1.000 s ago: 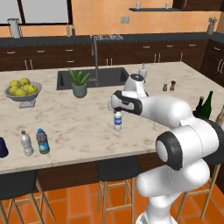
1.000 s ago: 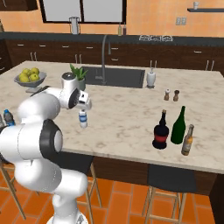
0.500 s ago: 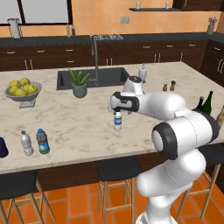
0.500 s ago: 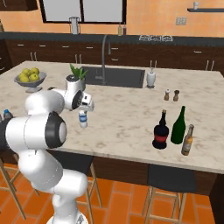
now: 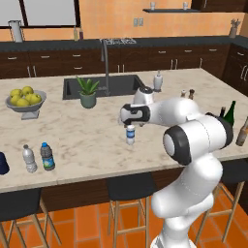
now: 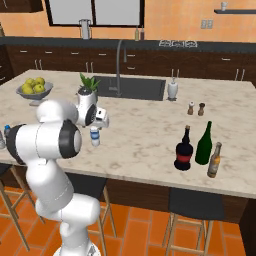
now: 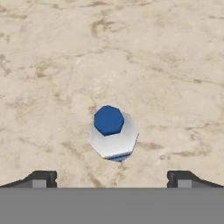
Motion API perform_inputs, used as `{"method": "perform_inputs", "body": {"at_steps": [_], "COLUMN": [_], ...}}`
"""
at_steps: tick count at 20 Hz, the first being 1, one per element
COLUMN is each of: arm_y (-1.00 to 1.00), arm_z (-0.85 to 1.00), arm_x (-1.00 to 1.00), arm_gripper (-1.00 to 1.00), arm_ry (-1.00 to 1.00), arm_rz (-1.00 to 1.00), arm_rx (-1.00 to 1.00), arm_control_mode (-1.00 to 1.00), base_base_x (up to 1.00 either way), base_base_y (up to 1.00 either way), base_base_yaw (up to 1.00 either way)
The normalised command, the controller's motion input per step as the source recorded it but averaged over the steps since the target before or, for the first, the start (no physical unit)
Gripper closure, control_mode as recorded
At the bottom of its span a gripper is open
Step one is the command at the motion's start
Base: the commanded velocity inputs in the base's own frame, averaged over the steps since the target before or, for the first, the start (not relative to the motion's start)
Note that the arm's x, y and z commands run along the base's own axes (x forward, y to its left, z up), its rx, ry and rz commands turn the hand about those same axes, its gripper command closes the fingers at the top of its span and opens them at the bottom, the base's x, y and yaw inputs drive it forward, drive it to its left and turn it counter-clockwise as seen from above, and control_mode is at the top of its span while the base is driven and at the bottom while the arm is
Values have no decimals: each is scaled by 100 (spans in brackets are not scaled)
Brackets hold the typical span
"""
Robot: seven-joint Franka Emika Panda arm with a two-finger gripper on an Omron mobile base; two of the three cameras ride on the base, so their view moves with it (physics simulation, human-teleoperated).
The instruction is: Move the plastic bottles in the middle to the plastics group, and the glass bottles in the middle to the glass group.
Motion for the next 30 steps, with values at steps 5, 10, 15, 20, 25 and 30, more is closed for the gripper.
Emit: {"method": "perform_inputs", "body": {"at_steps": [5,10,15,20,25,30], "arm_y": [4,5,7,7,0,10], "arm_z": [-20,-22,-21,-17,14,42], "arm_x": [27,22,7,3,-16,-42], "arm_gripper": [-100,-100,100,100,100,100], "arm_ry": [0,0,0,0,-6,10], "arm_rz": [0,0,0,0,12,33], "arm_rx": [0,0,-1,-1,0,4], "arm_control_mode": [-100,-100,-100,-100,-100,-100], "base_base_x": [0,0,0,0,0,0], "base_base_y": [0,0,0,0,0,0], "base_base_yaw": [0,0,0,0,0,0]}}
